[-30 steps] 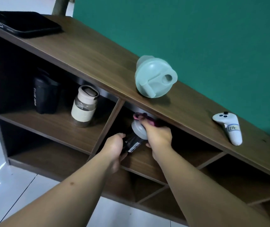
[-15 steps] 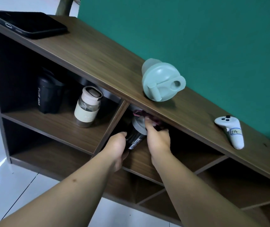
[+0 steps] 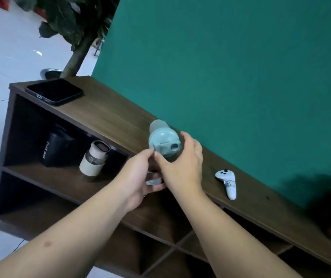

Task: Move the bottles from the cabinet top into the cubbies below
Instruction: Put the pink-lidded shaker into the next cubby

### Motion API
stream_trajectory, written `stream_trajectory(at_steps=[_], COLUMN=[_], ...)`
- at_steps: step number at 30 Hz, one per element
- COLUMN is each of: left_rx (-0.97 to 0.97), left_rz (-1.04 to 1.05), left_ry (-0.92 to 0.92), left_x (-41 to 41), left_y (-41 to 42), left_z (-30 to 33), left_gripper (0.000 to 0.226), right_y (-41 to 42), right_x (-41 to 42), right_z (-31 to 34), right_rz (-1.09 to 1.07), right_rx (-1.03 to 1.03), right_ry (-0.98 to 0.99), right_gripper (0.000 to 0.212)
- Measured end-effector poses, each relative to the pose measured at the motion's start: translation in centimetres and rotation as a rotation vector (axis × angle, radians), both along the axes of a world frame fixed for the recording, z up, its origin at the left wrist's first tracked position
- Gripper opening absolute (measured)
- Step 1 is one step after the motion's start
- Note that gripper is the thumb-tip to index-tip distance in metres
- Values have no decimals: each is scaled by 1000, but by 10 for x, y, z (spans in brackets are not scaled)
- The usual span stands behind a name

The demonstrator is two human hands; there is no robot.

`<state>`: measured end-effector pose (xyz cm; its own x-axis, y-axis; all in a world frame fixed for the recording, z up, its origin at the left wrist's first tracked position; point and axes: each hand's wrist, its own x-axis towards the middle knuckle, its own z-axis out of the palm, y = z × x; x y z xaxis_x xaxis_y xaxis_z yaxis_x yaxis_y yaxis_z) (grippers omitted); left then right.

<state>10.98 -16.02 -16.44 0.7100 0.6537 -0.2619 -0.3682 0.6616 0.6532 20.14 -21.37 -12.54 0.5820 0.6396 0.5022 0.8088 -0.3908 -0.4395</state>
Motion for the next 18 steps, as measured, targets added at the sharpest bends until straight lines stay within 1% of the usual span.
stream_trajectory(at_steps=[2, 4, 6, 8, 11, 15, 18], left_rx=[5, -6, -32, -56, -87, -145, -131], left_rz=[24, 49, 79, 106, 104, 101, 105], left_ry=[4, 39, 75, 86, 82, 52, 46], left_x=[-6, -12, -14, -15, -17, -21, -25], left_y=[10, 21, 32, 39, 41, 38, 36], left_z=[4, 3, 0, 0, 5, 3, 6], left_gripper=[37, 39, 42, 43, 42, 40, 41], right_y=[24, 44, 59, 67, 70, 68, 59], right_x=[4, 6, 9, 14, 21, 29, 26], right_z=[8, 7, 1, -3, -4, -6, -9], right_rz=[-2, -28, -89, -149, -209, -208, -200], right_rx=[-120, -262, -374, -400, -348, -305, -260], right_ry=[7, -1, -55, -106, -144, -143, -174], right_gripper=[109, 116, 110, 101, 90, 77, 74])
